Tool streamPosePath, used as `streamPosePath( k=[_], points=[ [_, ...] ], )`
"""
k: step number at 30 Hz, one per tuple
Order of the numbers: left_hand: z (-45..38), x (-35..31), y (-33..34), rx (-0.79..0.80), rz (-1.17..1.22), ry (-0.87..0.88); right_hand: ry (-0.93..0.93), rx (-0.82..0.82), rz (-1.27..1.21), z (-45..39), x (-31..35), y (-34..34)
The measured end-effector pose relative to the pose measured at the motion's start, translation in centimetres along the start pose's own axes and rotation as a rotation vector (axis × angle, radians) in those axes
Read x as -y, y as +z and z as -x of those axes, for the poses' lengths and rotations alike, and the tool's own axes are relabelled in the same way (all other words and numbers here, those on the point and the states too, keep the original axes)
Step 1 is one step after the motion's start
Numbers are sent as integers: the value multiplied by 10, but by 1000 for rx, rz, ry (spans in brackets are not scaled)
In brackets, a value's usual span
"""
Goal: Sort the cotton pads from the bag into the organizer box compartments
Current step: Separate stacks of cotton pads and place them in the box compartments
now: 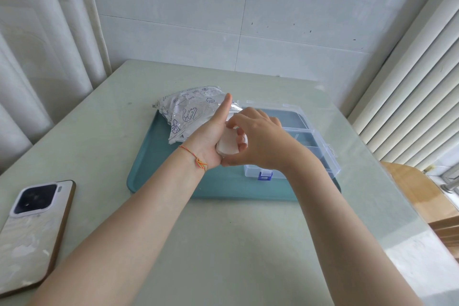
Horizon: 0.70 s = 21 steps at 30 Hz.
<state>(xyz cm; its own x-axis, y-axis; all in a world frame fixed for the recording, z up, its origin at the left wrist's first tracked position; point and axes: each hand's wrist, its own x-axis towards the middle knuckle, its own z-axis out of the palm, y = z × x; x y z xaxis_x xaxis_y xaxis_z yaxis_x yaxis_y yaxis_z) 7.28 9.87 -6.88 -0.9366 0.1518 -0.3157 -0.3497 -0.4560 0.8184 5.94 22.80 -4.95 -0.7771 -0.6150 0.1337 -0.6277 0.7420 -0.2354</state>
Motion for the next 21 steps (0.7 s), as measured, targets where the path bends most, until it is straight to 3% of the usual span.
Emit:
streamPosePath(
  k=[6,14,16,18,21],
  points=[
    [3,-1,3,104,-39,23,20,-23,27,-1,-3,1],
    [2,0,6,71,-3,61,34,3,10,-1,-5,-10],
    [-2,-3,9,-3,84,78,81,-1,-117,3,-11,-21],
    [-7,-6,10,-82,173,145,168,-107,-330,7,-20,-31],
    [-17,-4,15,-46,196,274,373,-265,-625,10,-36,-39]
  ],
)
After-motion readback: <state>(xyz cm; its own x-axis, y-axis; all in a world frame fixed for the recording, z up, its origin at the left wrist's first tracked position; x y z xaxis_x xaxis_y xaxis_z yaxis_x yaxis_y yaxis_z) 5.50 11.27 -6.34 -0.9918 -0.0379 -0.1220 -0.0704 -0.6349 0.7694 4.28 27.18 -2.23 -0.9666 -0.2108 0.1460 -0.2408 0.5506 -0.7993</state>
